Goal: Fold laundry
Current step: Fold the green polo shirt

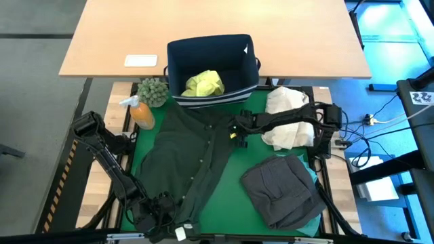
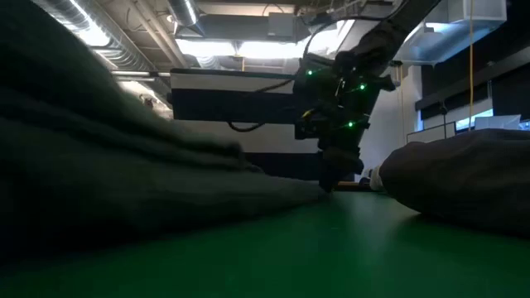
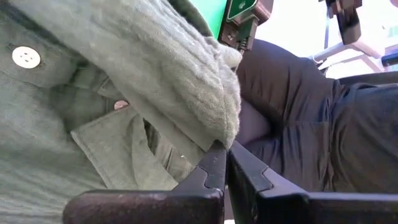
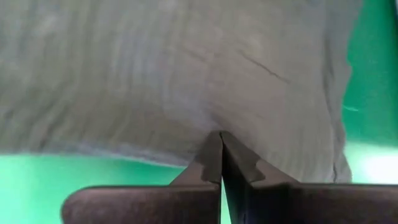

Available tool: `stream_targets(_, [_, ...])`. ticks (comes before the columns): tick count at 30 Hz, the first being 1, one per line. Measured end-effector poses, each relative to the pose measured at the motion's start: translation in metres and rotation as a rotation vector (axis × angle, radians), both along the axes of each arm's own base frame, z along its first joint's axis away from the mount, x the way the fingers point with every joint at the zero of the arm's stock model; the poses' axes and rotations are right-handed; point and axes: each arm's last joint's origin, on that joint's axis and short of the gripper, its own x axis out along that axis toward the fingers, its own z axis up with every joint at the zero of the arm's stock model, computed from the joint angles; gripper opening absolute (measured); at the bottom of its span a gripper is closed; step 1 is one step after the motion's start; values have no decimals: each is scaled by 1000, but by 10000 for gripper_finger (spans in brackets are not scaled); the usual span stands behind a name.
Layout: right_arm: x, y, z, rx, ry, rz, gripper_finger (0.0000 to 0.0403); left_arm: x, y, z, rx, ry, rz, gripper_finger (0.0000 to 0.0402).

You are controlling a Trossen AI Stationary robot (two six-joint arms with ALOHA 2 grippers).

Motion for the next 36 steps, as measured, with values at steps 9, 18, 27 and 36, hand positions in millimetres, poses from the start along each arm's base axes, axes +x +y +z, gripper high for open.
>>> stream_targets(9, [-13, -19, 9, 6, 28, -60, 1, 7, 6, 0, 65, -59, 27, 0])
stream_targets(18, [-21, 18, 61, 118, -130, 16, 1, 9, 7, 1, 67, -58, 5, 0])
stream_targets(27, [8, 100, 77, 240, -417, 376, 1, 10, 8, 1, 84, -70, 2, 0])
stream_targets(36, [24, 159, 34, 204, -409, 620, 1, 9, 8, 0, 94, -71, -4, 0])
